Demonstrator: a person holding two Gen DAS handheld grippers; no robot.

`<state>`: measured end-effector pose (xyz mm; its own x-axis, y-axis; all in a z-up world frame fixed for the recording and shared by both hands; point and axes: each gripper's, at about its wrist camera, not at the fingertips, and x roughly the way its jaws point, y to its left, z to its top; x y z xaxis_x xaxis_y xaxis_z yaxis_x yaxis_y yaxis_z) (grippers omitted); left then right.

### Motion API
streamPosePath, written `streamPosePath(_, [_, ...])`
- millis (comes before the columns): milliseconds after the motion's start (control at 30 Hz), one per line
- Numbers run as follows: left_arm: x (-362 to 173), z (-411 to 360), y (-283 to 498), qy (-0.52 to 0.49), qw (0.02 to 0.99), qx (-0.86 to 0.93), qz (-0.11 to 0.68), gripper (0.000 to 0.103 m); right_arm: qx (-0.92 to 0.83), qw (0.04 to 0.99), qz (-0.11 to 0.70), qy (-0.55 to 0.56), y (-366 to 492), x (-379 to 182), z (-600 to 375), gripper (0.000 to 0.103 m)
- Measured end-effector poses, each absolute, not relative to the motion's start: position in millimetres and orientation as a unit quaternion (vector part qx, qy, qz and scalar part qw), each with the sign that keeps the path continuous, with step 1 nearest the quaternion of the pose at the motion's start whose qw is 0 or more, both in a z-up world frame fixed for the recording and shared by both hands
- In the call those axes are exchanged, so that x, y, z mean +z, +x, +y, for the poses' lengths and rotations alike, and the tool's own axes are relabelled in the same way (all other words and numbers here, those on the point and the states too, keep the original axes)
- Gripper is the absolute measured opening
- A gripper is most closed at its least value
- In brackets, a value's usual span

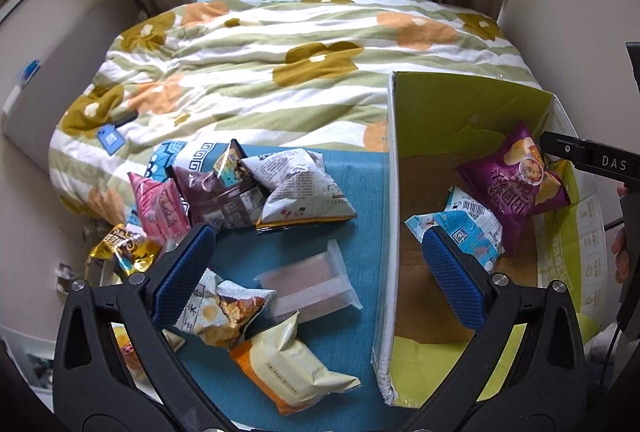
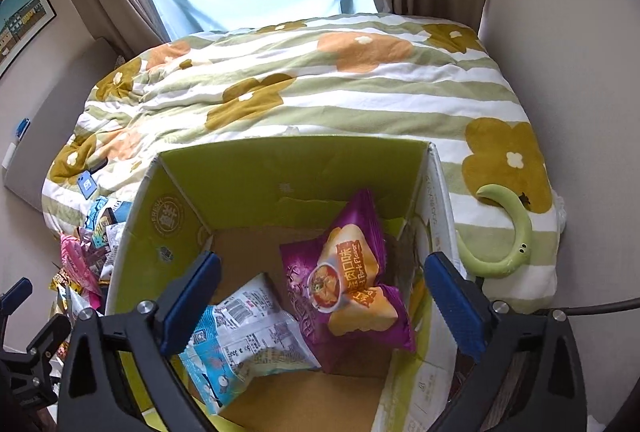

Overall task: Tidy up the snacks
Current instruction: 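Withdraw both tools from the box toward the snack pile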

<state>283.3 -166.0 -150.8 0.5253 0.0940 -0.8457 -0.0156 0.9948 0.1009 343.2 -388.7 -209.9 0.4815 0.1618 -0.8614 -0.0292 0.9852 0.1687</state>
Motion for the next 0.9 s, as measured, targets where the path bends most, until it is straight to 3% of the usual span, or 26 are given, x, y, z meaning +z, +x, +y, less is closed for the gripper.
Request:
streamPosePath(367, [-99,-157,254,0.049,0.903,-0.014,0.427,0.103,0.027,0.886,0.457,0.070,294,-151,-382,0.101])
streamPosePath(667, [-49,-121,200,0.057,0.929,-0.055,0.361,0.102,-0.012,0.922,0.385,0.045,209,-94,-349,0.101])
streamPosePath(900, [-38,-76,147,0.075,0.940,-0.076,0.325,0.103,-0.016,0.941,0.329,0.073,135,-82,-302,0.101])
